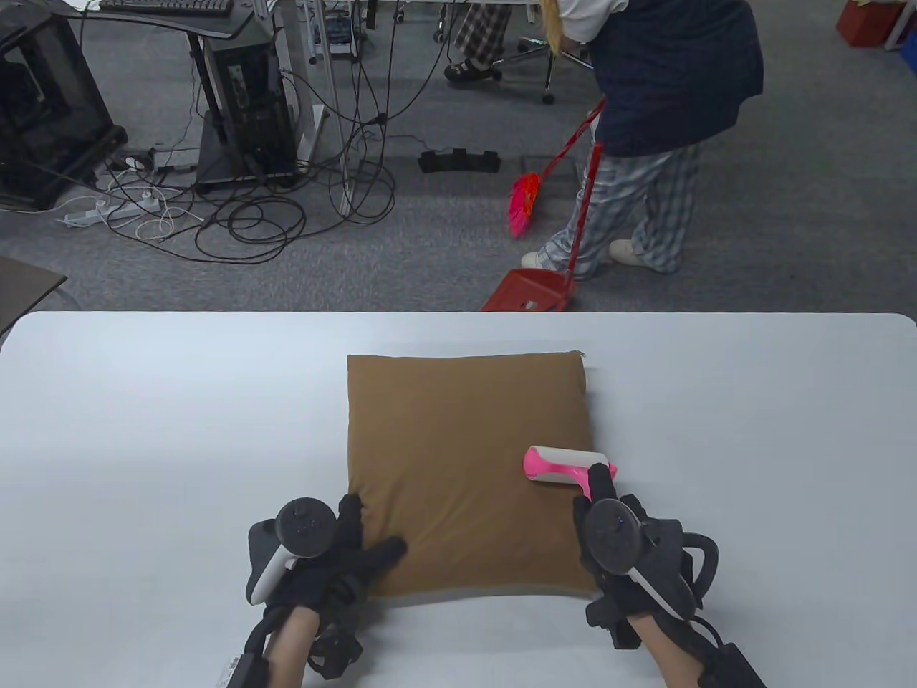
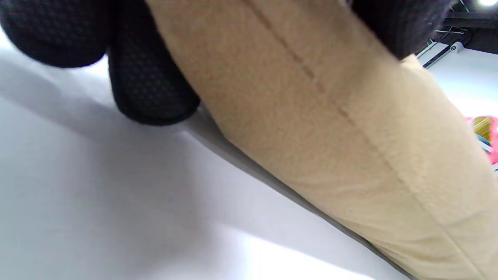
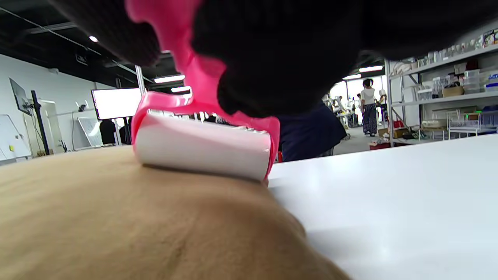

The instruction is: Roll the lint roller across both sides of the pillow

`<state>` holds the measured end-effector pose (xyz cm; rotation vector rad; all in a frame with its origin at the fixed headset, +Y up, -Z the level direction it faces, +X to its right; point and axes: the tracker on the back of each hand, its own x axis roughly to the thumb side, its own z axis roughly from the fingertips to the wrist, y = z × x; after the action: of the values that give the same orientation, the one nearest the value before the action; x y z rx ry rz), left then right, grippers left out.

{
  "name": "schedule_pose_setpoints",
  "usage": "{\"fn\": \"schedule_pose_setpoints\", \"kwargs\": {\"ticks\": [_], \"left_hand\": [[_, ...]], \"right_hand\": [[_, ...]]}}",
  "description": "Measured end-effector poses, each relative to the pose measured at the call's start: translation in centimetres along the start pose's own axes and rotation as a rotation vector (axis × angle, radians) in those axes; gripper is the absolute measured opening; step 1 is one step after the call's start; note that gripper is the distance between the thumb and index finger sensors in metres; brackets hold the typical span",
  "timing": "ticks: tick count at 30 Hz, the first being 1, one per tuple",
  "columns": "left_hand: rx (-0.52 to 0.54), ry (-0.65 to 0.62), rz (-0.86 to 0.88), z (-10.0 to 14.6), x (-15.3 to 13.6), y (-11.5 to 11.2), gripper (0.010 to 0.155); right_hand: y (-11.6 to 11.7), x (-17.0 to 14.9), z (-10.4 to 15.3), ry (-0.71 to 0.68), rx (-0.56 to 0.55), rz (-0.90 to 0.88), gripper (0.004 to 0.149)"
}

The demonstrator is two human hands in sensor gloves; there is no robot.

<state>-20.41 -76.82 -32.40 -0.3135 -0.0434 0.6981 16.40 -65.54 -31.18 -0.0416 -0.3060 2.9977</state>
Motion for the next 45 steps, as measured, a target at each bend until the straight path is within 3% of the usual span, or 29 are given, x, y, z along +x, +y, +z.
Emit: {"fn": "schedule_pose_setpoints", "kwargs": {"ticks": [5,10,17,25,34,45], "left_hand": [[-0.004,0.002,0.006,0.0,0.0,0.0,0.104],[-0.017,0.004,0.007,0.0,0.0,0.0,0.104],[-0.035,0.008,0.013,-0.1,0.0,0.1,0.104],[-0.044,0.009,0.018,-0.2,0.0,0.1,0.104],[-0.045,0.012,0.01,-0.1,0.0,0.1,0.104],[-0.038,0.017,0.006,0.1,-0.1,-0.1,0.104]], "right_hand": [[2.3,0.8,-3.4,0.03,0.101,-0.047,0.065],[4.1,1.1,-6.6,0.074,0.158,-0.114,0.064],[4.5,0.2,-7.9,0.096,0.182,-0.19,0.061],[2.5,-1.7,-5.0,0.031,0.178,-0.235,0.058],[-1.2,-3.8,1.2,-0.072,0.176,-0.237,0.054],[-3.8,-3.9,5.8,-0.162,0.225,-0.201,0.05]]}}
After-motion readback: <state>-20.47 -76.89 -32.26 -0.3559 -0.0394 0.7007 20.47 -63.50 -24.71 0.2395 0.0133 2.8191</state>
